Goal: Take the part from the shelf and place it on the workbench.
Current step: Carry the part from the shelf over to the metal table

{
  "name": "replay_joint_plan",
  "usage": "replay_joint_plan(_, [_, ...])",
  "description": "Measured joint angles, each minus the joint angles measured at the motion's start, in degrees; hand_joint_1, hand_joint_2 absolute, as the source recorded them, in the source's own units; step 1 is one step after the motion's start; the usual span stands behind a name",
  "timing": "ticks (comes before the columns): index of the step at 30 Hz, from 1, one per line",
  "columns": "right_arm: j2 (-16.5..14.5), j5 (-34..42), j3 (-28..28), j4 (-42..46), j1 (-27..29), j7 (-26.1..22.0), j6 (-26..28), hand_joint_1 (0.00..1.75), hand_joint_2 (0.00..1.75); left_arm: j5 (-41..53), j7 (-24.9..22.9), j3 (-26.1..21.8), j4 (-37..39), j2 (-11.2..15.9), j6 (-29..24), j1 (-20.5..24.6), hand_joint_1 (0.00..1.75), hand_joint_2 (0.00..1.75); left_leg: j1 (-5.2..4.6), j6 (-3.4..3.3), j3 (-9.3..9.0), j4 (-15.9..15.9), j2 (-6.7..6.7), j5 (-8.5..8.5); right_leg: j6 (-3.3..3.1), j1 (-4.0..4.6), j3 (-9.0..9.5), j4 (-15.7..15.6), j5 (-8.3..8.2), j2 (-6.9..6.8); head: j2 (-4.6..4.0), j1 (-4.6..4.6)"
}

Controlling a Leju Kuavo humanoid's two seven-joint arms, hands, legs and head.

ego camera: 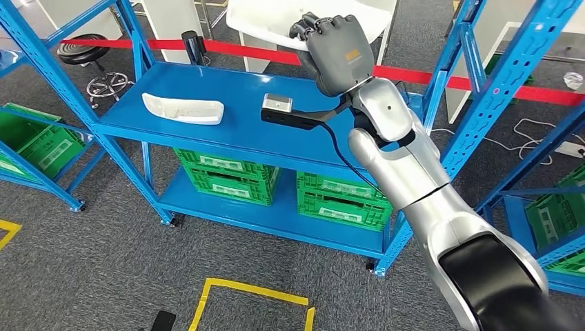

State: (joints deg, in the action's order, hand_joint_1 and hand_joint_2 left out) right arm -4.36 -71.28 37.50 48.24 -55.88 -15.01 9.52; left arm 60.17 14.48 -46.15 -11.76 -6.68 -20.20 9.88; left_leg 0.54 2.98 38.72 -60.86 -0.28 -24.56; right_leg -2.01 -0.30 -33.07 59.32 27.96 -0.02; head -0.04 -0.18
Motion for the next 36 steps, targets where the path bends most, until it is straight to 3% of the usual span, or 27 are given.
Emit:
replay_joint_plan(3, [-0.05,-0.07,-0.02,0.02,0.09,0.0,0.01,1.75,1.75,0.06,0.01,-0.13,0.03,-0.03,0.03,0.01,0.0,1.75,0.15,0.64,3.15,-10.02,0.05,-6.81,-0.49,0.02,-1.61,-0.09,-1.44,-0.05,0.0,-0.1])
replay_joint_plan(4, [-0.04,-0.14,-0.02,0.02,0.22,0.0,0.01,1.75,1.75,0.14,0.01,-0.14,0.03,-0.02,0.07,0.01,0.0,1.75,0.16,0.72,3.61,-12.74,0.05,-7.86,-0.49,0.09,-2.23,-0.06,-1.92,-0.06,0.0,-0.1])
replay_joint_plan(5, [-0.02,-0.23,-0.02,0.02,0.37,0.01,0.01,1.75,1.75,0.23,0.0,-0.15,0.03,-0.02,0.12,0.01,0.0,1.75,0.15,0.69,3.19,-13.66,0.05,-7.8,-0.46,0.16,-2.84,-0.04,-2.39,-0.06,0.0,-0.1])
replay_joint_plan(6, [-0.01,-0.3,-0.02,0.02,0.49,0.01,0.01,1.75,1.75,0.33,-0.01,-0.15,0.03,-0.02,0.16,0.02,0.0,1.75,0.15,0.57,1.7,-12.42,0.05,-6.86,-0.38,0.21,-3.41,-0.02,-2.86,-0.06,0.0,-0.1])
replay_joint_plan(7, [0.0,-0.41,-0.04,0.02,0.55,0.02,0.01,1.75,1.75,0.42,-0.02,-0.16,0.02,-0.03,0.21,0.07,0.0,1.75,0.13,0.35,-0.85,-9.2,0.06,-5.57,-0.27,0.25,-3.93,-0.01,-3.33,-0.05,0.0,-0.1])
replay_joint_plan(9, [0.03,-0.57,-0.15,0.04,0.5,0.03,0.01,1.75,1.75,0.59,-0.05,-0.16,-0.03,-0.01,0.27,0.26,0.0,1.75,-0.12,-0.23,-6.31,-1.3,0.09,-4.58,0.15,0.33,-4.67,-0.03,-4.19,-0.07,0.0,-0.05])
replay_joint_plan(10, [0.04,-0.64,-0.21,0.05,0.46,0.02,0.0,1.75,1.75,0.69,-0.08,-0.16,-0.05,-0.01,0.31,0.34,0.0,1.75,-0.32,-0.54,-7.91,1.38,0.08,-4.55,0.44,0.32,-4.85,-0.07,-4.6,-0.11,0.0,-0.06])
replay_joint_plan(13, [0.13,-0.76,-0.3,0.06,0.4,-0.02,-0.04,1.75,1.75,0.97,-0.25,-0.18,-0.06,-0.03,0.4,0.4,0.0,1.75,-0.69,-1.64,-8.08,3.13,0.06,-3.88,1.53,0.1,-5.16,-0.42,-5.69,-0.18,0.0,-0.18])
replay_joint_plan(14, [0.19,-0.81,-0.33,0.05,0.34,-0.02,-0.05,1.75,1.75,1.04,-0.34,-0.19,-0.06,-0.06,0.45,0.41,0.0,1.75,-0.59,-2.08,-7.86,3.34,0.15,-3.36,1.89,0.06,-5.48,-0.09,-5.28,-0.1,0.0,-0.17])
replay_joint_plan(15, [0.27,-0.85,-0.36,0.04,0.25,-0.01,-0.05,1.75,1.75,1.1,-0.42,-0.2,-0.07,-0.09,0.49,0.44,0.0,1.75,-0.43,-2.54,-7.47,3.56,0.26,-2.72,2.2,0.02,-6.1,1.22,-3.84,-0.02,0.0,-0.1])
replay_joint_plan(18, [0.54,-0.99,-0.41,0.01,0.07,-0.04,-0.02,1.75,1.75,1.24,-0.51,-0.21,-0.1,-0.11,0.57,0.51,0.0,1.75,-0.29,-3.25,-5.57,3.57,0.46,-1.05,2.83,-0.15,-9.33,11.07,3.56,0.12,0.0,0.08])
replay_joint_plan(19, [0.63,-1.02,-0.41,-0.02,0.14,-0.08,-0.02,1.75,1.75,1.27,-0.54,-0.21,-0.1,-0.12,0.61,0.5,0.0,1.75,-0.28,-3.23,-4.82,3.48,0.46,-0.57,2.95,-0.2,-9.98,14.2,4.85,0.11,0.0,0.09])
replay_joint_plan(20, [0.69,-1.03,-0.41,-0.05,0.22,-0.14,-0.01,1.75,1.75,1.28,-0.57,-0.21,-0.09,-0.15,0.65,0.49,0.0,1.75,-0.26,-3.17,-4.05,3.36,0.45,-0.07,3.03,-0.23,-9.82,15.76,4.95,0.11,0.0,0.09])
replay_joint_plan(21, [0.74,-1.02,-0.42,-0.09,0.25,-0.22,-0.01,1.75,1.75,1.27,-0.61,-0.21,-0.09,-0.17,0.68,0.48,0.0,1.75,-0.23,-3.06,-3.28,3.18,0.45,0.39,3.05,-0.27,-8.65,15.28,4.04,0.11,0.0,0.1])
replay_joint_plan(23, [0.76,-0.98,-0.44,-0.11,0.07,-0.59,0.06,1.75,1.75,1.18,-0.62,-0.22,-0.09,-0.23,0.7,0.46,0.0,1.75,-0.15,-2.65,-1.88,2.62,0.41,1.16,2.98,-0.35,-3.61,8.76,1.92,0.1,0.0,0.11])
replay_joint_plan(25, [0.69,-0.9,-0.48,-0.11,-0.15,-0.93,0.21,1.75,1.75,1.04,-0.54,-0.23,-0.1,-0.24,0.68,0.47,0.0,1.75,-0.2,-2.0,-0.93,2.02,0.36,1.75,2.43,-0.16,0.7,2.32,1.91,0.23,0.0,0.11])
replay_joint_plan(26, [0.66,-0.85,-0.52,-0.15,-0.2,-1.0,0.3,1.75,1.75,0.97,-0.49,-0.24,-0.1,-0.23,0.67,0.47,0.0,1.75,-0.23,-1.61,-0.71,1.87,0.33,2.06,2.0,-0.01,1.46,0.9,2.38,0.3,0.0,0.15])
replay_joint_plan(29, [0.64,-0.84,-0.63,-0.3,-0.24,-0.97,0.58,1.75,1.75,0.72,-0.43,-0.31,-0.1,-0.23,0.62,0.29,0.0,1.75,-0.1,-0.45,-0.32,1.92,0.25,2.62,0.54,0.12,1.05,0.37,1.55,0.24,0.0,0.31])
replay_joint_plan(31, [0.58,-0.88,-0.64,-0.34,-0.36,-0.91,0.7,1.75,1.75,0.66,-0.43,-0.4,-0.06,-0.29,0.59,0.17,0.0,1.75,0.05,0.11,0.95,-0.9,0.23,-0.21,-0.23,-0.07,0.36,-0.01,0.46,0.11,0.0,0.22])
replay_joint_plan(33, [0.55,-1.04,-0.65,-0.39,-0.37,-0.8,0.72,1.75,1.75,0.66,-0.46,-0.48,-0.02,-0.36,0.6,0.15,0.0,1.75,0.14,0.52,3.14,-7.89,0.25,-5.19,-0.54,-0.03,-0.71,-0.03,-0.5,0.08,0.0,0.15])
replay_joint_plan(34, [0.55,-1.13,-0.65,-0.43,-0.3,-0.74,0.7,1.75,1.75,0.66,-0.48,-0.51,-0.01,-0.36,0.63,0.15,0.0,1.75,0.16,0.65,3.99,-11.39,0.26,-6.88,-0.54,0.03,-1.31,-0.01,-0.96,0.08,0.0,0.15])
replay_joint_plan(35, [0.55,-1.21,-0.66,-0.46,-0.23,-0.7,0.68,1.75,1.75,0.66,-0.48,-0.53,0.01,-0.36,0.69,0.15,0.0,1.75,0.16,0.67,4.08,-13.4,0.26,-7.44,-0.51,0.09,-1.89,0.01,-1.42,0.08,0.0,0.15])
replay_joint_plan(36, [0.55,-1.26,-0.7,-0.49,-0.16,-0.65,0.65,1.75,1.75,0.66,-0.48,-0.55,0.01,-0.36,0.77,0.16,0.0,1.75,0.16,0.59,3.21,-13.45,0.25,-7.0,-0.45,0.14,-2.46,0.03,-1.87,0.08,0.0,0.15])
